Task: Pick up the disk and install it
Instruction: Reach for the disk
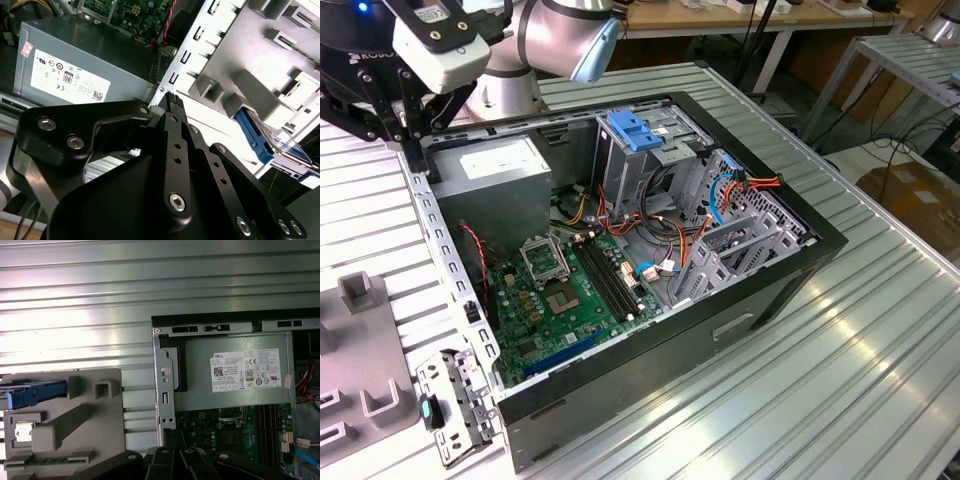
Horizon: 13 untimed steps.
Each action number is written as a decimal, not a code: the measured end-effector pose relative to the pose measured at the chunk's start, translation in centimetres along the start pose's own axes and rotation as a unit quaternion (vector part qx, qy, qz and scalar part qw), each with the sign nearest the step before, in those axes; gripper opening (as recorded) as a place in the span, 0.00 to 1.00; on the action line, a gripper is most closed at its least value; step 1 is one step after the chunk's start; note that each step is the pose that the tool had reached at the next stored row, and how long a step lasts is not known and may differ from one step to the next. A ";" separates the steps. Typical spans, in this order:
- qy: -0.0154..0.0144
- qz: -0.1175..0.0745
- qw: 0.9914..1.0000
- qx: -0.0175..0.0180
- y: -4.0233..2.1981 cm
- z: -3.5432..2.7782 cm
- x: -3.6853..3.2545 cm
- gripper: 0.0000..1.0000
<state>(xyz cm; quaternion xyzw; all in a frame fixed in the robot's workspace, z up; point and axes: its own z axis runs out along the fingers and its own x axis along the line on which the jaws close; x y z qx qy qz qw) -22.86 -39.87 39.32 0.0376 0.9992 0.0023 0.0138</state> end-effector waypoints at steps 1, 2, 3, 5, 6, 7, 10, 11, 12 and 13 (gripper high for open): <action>0.000 0.000 1.000 0.000 -0.01 0.00 0.16 0.11; 0.000 0.000 1.000 0.000 -0.02 -0.01 0.25 0.11; 0.000 0.000 1.000 0.000 -0.02 -0.01 0.36 0.11; 0.000 0.000 1.000 0.000 -0.04 -0.02 0.58 0.11; 0.000 0.000 1.000 0.000 -0.05 -0.02 0.68 0.11; 0.000 0.000 1.000 0.000 -0.06 -0.03 0.77 0.11; 0.000 0.000 1.000 0.000 -0.09 -0.04 1.17 0.11; 0.000 0.000 1.000 0.000 -0.10 -0.04 1.33 0.11; 0.000 0.000 1.000 0.000 -0.12 -0.05 1.56 0.11; 0.000 0.000 1.000 0.000 -0.13 -0.05 1.74 0.11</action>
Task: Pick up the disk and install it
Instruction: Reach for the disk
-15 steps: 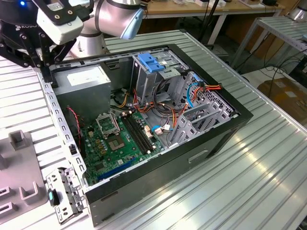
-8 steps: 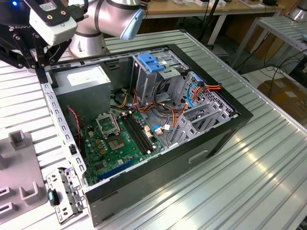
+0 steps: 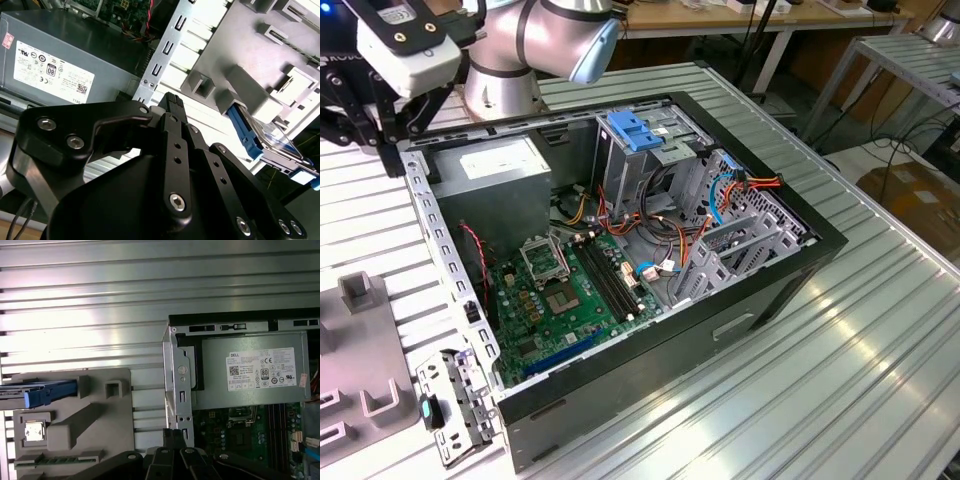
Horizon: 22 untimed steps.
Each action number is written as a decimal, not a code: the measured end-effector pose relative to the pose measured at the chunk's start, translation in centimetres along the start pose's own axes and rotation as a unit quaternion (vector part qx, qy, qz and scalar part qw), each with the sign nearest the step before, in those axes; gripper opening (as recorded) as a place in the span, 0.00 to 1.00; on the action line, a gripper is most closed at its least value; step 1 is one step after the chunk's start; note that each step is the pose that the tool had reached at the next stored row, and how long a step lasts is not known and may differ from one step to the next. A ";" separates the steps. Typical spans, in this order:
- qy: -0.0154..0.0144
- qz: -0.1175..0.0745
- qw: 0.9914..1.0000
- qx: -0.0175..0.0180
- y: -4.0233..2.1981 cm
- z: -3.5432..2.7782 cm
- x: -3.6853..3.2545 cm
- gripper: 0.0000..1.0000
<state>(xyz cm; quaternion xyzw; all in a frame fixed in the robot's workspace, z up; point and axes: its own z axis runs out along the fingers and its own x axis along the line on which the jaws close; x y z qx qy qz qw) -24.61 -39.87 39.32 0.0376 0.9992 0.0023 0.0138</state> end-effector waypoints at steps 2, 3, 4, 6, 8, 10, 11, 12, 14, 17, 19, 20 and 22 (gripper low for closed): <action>0.000 0.000 1.000 0.000 -0.02 -0.01 0.29 0.11; 0.000 0.000 1.000 0.000 -0.03 -0.01 0.42 0.11; 0.000 0.000 1.000 0.000 -0.04 -0.01 0.53 0.11; 0.000 0.000 1.000 0.000 -0.05 -0.01 0.61 0.11; 0.000 0.000 1.000 0.000 -0.04 -0.02 0.61 0.11; 0.000 0.000 1.000 0.000 -0.05 0.00 0.64 0.11; 0.000 0.000 1.000 0.000 -0.07 0.01 0.92 0.11; 0.000 0.000 1.000 0.000 -0.12 0.04 1.67 0.11; 0.000 0.000 1.000 0.000 -0.21 0.10 2.89 0.11; 0.000 0.000 1.000 -0.001 -0.29 0.21 4.03 0.11; 0.000 0.000 1.000 -0.001 -0.29 0.21 4.03 0.11; 0.001 0.000 1.000 -0.001 -0.29 0.20 4.03 0.11; 0.001 0.000 1.000 -0.001 -0.29 0.21 4.03 0.11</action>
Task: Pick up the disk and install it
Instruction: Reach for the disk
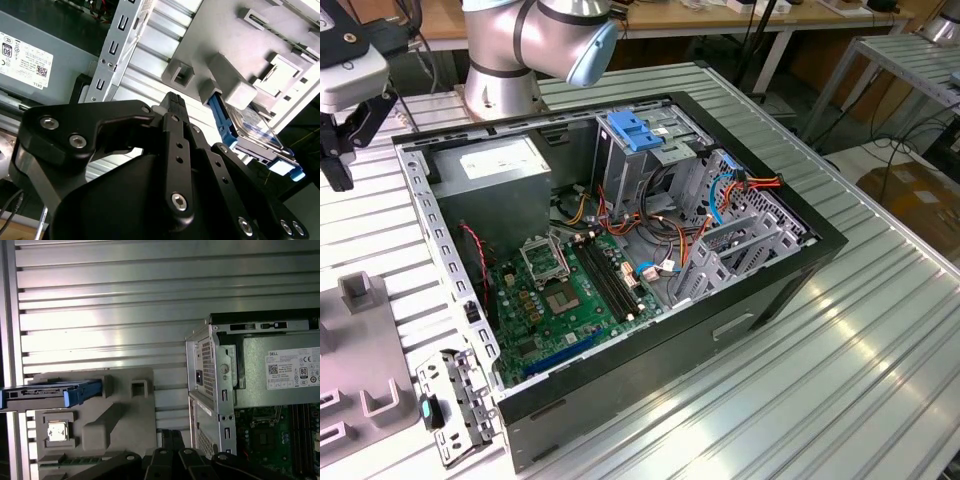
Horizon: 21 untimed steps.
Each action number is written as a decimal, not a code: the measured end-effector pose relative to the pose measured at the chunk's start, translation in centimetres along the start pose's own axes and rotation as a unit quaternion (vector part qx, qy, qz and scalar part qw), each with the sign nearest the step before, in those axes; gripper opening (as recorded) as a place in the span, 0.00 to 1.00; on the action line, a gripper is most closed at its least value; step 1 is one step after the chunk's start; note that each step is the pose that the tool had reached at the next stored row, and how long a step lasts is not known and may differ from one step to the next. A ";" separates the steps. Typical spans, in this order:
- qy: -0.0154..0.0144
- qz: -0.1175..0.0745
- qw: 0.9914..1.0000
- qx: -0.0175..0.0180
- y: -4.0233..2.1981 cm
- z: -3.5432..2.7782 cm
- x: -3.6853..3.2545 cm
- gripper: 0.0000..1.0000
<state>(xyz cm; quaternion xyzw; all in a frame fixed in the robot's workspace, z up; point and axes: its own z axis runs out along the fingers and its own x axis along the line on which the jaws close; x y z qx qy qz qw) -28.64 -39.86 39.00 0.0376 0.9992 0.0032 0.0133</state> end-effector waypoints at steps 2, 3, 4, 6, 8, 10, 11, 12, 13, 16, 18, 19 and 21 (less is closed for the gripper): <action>0.000 0.000 1.000 0.000 -0.01 0.00 0.05 0.11; 0.000 0.000 1.000 0.000 -0.01 0.00 0.12 0.11; 0.000 0.000 1.000 0.000 0.00 -0.01 0.20 0.11; 0.000 0.000 1.000 0.000 0.08 -0.01 0.44 0.11; 0.000 0.000 1.000 0.000 0.22 -0.01 0.73 0.11; 0.000 0.000 1.000 0.000 0.37 -0.02 1.09 0.11; 0.000 0.000 1.000 0.000 0.48 -0.02 1.49 0.11; 0.000 0.000 1.000 0.000 0.54 -0.03 1.79 0.11; 0.000 0.000 1.000 0.000 0.60 -0.03 2.08 0.11; 0.000 0.000 1.000 0.000 0.94 -0.04 3.21 0.11; 0.000 0.000 1.000 0.000 1.22 -0.04 4.01 0.11; 0.000 0.000 1.000 0.000 1.31 -0.04 4.31 0.11; 0.000 0.000 1.000 0.000 1.52 -0.04 5.10 0.11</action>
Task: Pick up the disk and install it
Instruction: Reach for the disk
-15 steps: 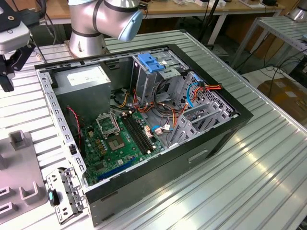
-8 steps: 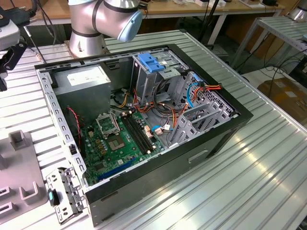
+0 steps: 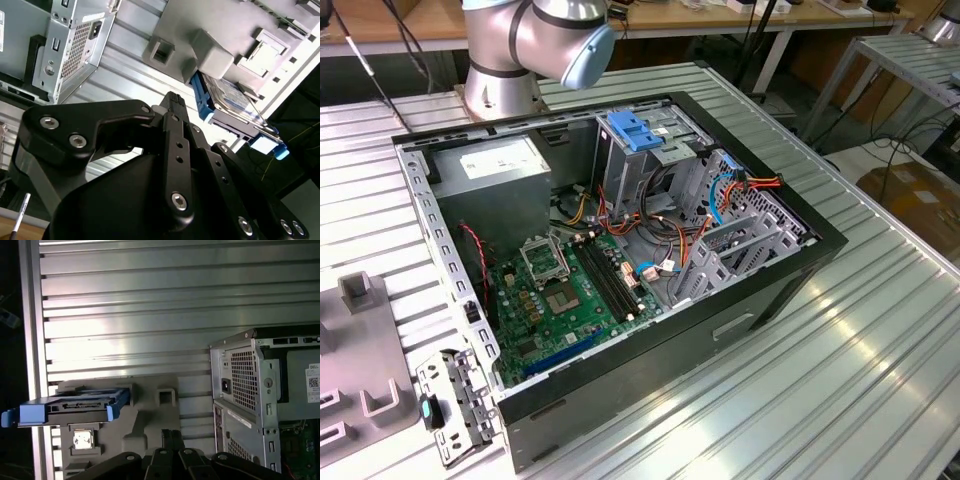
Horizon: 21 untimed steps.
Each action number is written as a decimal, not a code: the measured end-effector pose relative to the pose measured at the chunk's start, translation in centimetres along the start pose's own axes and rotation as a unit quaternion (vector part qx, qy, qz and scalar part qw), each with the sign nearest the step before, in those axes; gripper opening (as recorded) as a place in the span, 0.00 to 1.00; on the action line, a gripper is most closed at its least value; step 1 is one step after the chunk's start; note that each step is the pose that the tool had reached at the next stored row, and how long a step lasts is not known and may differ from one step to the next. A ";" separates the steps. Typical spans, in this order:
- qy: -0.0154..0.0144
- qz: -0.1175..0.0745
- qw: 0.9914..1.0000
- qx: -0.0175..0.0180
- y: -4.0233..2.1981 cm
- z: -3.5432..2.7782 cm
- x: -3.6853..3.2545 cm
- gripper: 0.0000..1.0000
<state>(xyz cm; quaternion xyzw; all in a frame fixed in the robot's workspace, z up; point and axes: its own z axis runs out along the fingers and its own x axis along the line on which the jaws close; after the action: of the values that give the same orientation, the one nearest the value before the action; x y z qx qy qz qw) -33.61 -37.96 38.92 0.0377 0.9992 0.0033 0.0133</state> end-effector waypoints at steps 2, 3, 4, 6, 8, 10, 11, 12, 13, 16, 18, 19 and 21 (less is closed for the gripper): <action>0.000 0.000 1.000 0.000 0.15 0.00 0.72 0.11; 0.000 0.000 1.000 0.000 0.22 0.00 1.26 0.11; 0.000 0.000 1.000 0.000 0.25 0.00 1.67 0.11; 0.000 0.000 1.000 0.000 0.32 0.01 2.61 0.11; 0.000 0.000 1.000 0.000 0.41 0.01 3.59 0.11; 0.000 0.000 1.000 0.000 0.55 0.02 5.19 0.11; 0.000 0.000 1.000 0.000 0.60 0.02 5.79 0.11; 0.000 0.000 1.000 0.000 0.63 0.02 6.15 0.11; 0.000 0.000 1.000 0.000 0.66 0.02 6.75 0.11; 0.000 0.000 1.000 0.000 0.81 0.01 9.19 0.11; 0.000 0.000 1.000 0.000 0.85 0.01 9.80 0.11; 0.000 0.000 1.000 0.000 0.85 0.01 9.90 0.11; 0.000 0.000 1.000 0.000 0.84 0.01 9.90 0.11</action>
<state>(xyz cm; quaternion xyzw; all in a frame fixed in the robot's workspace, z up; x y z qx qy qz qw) -43.42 -36.37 38.66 0.0376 0.9992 0.0037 0.0133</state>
